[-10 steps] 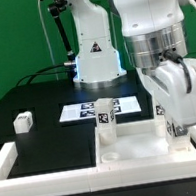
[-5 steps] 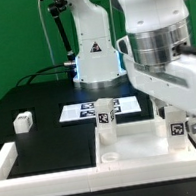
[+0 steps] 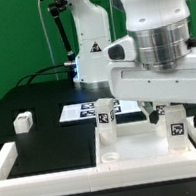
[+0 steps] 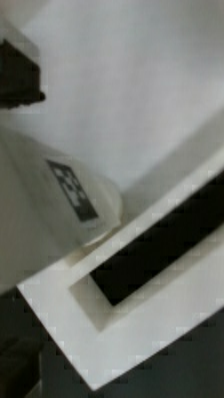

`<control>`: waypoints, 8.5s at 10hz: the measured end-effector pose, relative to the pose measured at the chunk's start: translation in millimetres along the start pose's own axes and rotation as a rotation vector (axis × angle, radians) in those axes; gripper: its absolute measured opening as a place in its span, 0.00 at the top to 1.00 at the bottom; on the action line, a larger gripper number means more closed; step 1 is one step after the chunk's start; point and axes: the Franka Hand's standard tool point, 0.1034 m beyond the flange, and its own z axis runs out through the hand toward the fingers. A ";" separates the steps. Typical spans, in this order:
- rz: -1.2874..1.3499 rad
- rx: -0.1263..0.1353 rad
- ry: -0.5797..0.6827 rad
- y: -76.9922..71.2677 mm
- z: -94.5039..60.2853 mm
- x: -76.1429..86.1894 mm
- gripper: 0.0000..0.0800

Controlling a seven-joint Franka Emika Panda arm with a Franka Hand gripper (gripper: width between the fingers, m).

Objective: Assemble square table

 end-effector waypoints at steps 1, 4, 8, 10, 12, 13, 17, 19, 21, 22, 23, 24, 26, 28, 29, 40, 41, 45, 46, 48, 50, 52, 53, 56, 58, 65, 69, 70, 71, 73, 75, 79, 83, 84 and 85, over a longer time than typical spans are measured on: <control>-0.150 0.015 0.041 -0.6 -3.5 4.5 0.19; -0.079 0.026 0.053 0.2 -3.8 3.6 0.19; 0.190 0.035 0.047 -0.7 -3.1 2.7 0.64; 0.347 0.045 0.042 1.2 -1.6 4.8 0.64; 0.655 0.077 0.004 7.1 -0.8 6.8 0.64; 0.852 0.101 -0.028 9.8 -0.1 6.1 0.64; 1.241 0.124 -0.075 2.5 1.0 -2.4 0.64; 1.178 0.118 -0.068 2.2 1.3 -3.0 0.54; 0.862 0.100 -0.016 -9.6 -1.5 -8.0 0.37; 0.776 0.099 -0.010 -11.8 -0.9 -9.9 0.22; 0.718 0.099 -0.007 -9.4 -0.9 -8.0 0.20; 0.664 0.098 -0.003 -9.1 -0.7 -7.9 0.20; 0.465 0.086 0.013 -9.1 -0.1 -8.5 0.19; 0.135 0.028 0.050 -14.7 3.4 -14.0 0.19; 0.051 0.021 0.049 -15.5 5.4 -14.5 0.19; 0.861 0.078 -0.011 -16.8 8.3 -14.8 0.64; 0.958 0.090 -0.022 -19.7 6.4 -12.7 0.64; 1.271 0.129 -0.038 -24.8 9.7 -15.7 0.64; 1.236 0.129 -0.037 -24.4 10.0 -15.6 0.54; 0.972 0.128 -0.013 -25.2 9.5 -14.9 0.37; 0.625 0.131 0.017 -25.3 9.4 -13.6 0.20; 0.475 0.127 0.027 -24.3 9.4 -12.7 0.19; 0.318 0.104 0.037 -22.2 9.2 -12.3 0.19; -0.151 0.032 0.065 -17.6 2.0 -3.2 0.19; -0.115 0.033 0.065 -17.5 3.3 -4.0 0.19; 0.395 0.048 0.053 -14.3 4.5 -3.9 0.64; 1.097 0.095 -0.014 -13.9 3.9 -8.6 0.64; 1.161 0.101 -0.015 -12.9 4.0 -8.6 0.64; 1.253 0.101 -0.015 -11.9 4.2 -9.2 0.64; 1.260 0.099 -0.016 -11.2 4.2 -9.1 0.64; 1.052 0.077 0.007 -13.2 1.8 -8.1 0.36; 0.609 0.068 0.038 -16.3 2.8 -8.9 0.20; 0.120 -0.004 0.078 -23.7 6.1 -13.3 0.19; 0.003 -0.008 0.080 -21.5 7.4 -11.9 0.19; -0.119 -0.007 0.093 -18.6 7.9 -7.9 0.19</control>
Offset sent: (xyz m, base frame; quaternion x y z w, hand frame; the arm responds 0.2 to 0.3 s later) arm 0.0000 0.0000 0.0000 0.0000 0.0000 0.0000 1.0000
